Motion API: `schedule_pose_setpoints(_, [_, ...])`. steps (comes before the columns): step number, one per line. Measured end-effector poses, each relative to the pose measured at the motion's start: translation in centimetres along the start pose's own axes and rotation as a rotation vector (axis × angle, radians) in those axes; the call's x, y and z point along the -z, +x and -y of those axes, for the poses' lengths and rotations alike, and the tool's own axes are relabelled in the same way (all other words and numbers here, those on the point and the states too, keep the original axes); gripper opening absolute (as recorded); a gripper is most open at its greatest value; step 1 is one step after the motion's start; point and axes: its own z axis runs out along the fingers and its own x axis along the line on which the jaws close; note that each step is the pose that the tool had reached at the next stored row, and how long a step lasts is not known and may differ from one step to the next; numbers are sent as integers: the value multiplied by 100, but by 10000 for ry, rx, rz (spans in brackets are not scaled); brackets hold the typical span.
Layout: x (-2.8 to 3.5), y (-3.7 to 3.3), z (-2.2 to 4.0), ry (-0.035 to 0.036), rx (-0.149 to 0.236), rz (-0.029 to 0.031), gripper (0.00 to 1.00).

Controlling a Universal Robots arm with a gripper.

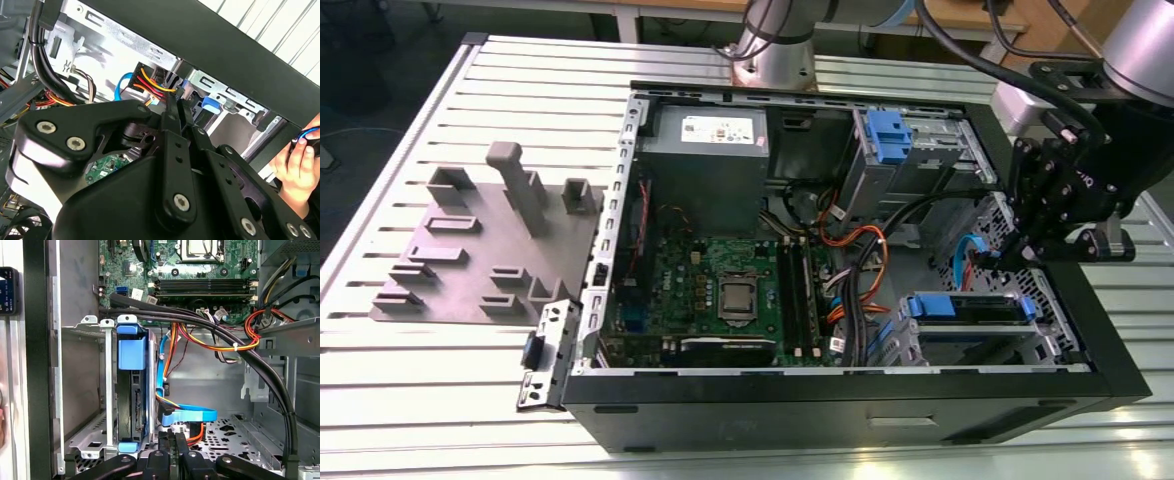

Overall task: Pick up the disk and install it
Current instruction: 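Insert the first disk wire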

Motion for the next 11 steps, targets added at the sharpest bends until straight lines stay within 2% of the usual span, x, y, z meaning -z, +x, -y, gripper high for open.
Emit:
schedule_pose_setpoints(6, [-6, 119, -32, 23, 19, 2, 16])
schedule_pose_setpoints(11, [-9, 172, -85, 90, 69, 7, 16])
